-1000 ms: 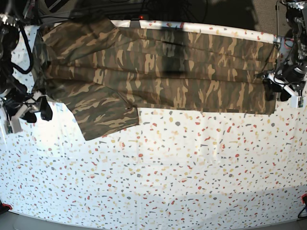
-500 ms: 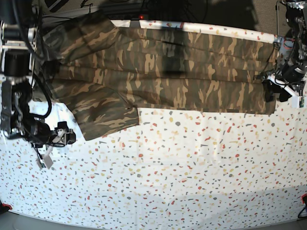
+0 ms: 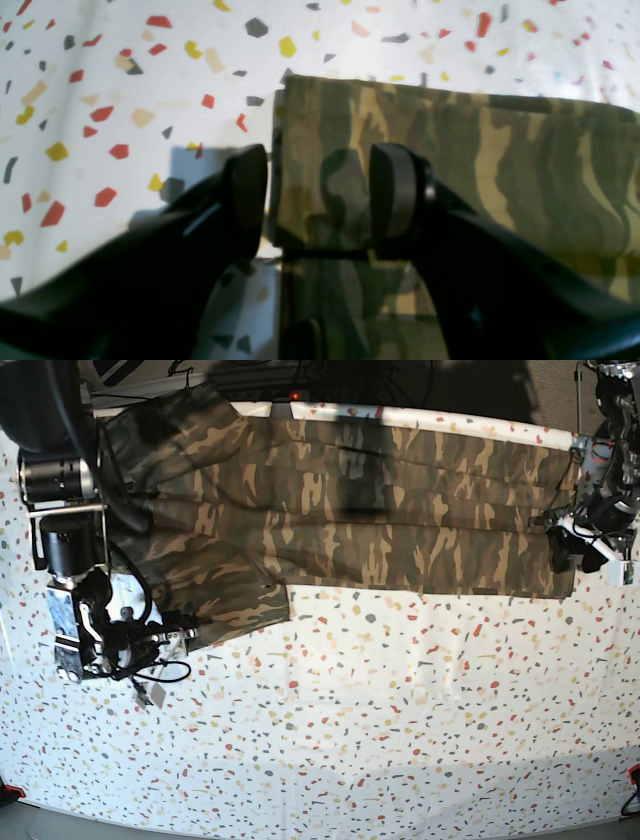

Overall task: Fold the T-shirt properly
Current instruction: 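Release the hem and move the right gripper to the folded sleeve edge, then grasp the strip end with the right gripper and fold it inward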

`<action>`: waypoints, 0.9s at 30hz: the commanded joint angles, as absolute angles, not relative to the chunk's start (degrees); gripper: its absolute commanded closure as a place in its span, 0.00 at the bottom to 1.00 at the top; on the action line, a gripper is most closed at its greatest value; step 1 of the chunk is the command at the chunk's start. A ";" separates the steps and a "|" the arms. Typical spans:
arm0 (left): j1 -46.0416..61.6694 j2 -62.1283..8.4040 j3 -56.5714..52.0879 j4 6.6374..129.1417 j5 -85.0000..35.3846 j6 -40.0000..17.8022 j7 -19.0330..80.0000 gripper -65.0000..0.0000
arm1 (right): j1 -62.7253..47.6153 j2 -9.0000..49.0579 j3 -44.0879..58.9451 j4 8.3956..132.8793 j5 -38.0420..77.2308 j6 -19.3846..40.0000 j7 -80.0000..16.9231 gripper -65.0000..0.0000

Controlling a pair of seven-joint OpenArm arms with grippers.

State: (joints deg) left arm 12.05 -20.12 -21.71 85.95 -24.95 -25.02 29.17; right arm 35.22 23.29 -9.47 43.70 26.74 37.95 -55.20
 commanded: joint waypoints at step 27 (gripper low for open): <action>11.44 -21.12 -22.09 87.05 -25.39 -25.02 27.86 0.51 | 28.21 22.55 -9.39 73.43 28.34 40.00 -65.78 1.00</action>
